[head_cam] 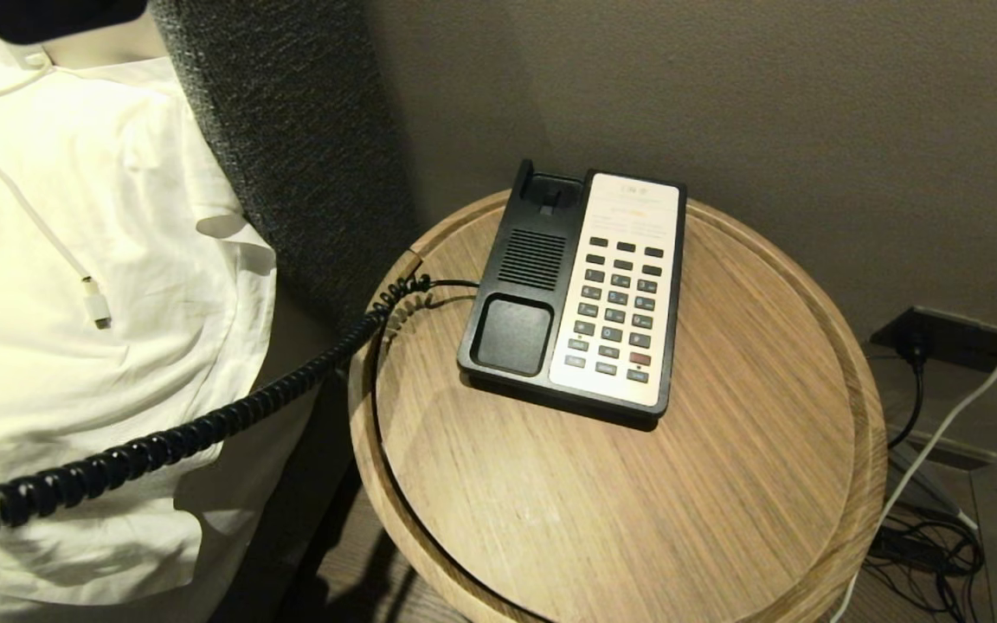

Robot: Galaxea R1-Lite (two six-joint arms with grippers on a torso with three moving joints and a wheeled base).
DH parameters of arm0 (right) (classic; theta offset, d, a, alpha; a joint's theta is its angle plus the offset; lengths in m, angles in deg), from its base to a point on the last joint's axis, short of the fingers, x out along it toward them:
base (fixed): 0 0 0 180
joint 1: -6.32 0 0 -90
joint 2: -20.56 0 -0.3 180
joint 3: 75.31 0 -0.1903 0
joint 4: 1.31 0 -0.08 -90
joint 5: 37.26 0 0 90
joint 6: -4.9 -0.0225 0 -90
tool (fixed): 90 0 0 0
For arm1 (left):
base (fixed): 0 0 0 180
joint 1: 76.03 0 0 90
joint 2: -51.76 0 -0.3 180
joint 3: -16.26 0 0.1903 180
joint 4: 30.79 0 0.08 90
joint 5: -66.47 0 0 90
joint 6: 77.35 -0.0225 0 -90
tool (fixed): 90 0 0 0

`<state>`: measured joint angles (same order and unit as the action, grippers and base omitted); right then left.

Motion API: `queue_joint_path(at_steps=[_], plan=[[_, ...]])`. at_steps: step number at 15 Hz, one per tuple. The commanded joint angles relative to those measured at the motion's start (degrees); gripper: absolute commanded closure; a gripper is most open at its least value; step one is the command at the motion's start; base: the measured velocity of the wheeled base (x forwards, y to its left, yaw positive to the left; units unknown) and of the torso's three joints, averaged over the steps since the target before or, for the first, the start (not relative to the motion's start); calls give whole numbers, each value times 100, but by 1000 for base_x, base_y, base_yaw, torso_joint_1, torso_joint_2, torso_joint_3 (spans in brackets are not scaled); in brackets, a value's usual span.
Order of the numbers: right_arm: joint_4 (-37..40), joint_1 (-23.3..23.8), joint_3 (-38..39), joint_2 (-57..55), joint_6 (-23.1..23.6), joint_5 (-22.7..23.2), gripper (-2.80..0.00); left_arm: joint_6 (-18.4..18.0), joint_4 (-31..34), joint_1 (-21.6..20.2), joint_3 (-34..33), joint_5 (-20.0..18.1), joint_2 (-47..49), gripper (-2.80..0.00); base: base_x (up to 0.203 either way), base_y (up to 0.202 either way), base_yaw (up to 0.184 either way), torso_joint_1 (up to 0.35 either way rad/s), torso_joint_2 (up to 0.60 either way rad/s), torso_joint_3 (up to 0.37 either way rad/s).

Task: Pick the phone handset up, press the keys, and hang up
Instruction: Dial the number

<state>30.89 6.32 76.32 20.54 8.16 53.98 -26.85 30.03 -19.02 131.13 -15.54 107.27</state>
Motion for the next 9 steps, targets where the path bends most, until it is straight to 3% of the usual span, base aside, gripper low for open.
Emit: queue_joint_path(at_steps=[1,5,9], plan=[[664,0,-709,11,-174,71,0,30,17,-23,-1,8,-3,0,0,0,0,0,0,0],[2526,0,-2257,11,-838,470,0,30,17,-31,8,1,-4,0,0,0,0,0,0,0],[2997,0,-3187,11,-1162,869,0,30,17,-67,-10,-17,-48,0,0,0,0,0,0,0]])
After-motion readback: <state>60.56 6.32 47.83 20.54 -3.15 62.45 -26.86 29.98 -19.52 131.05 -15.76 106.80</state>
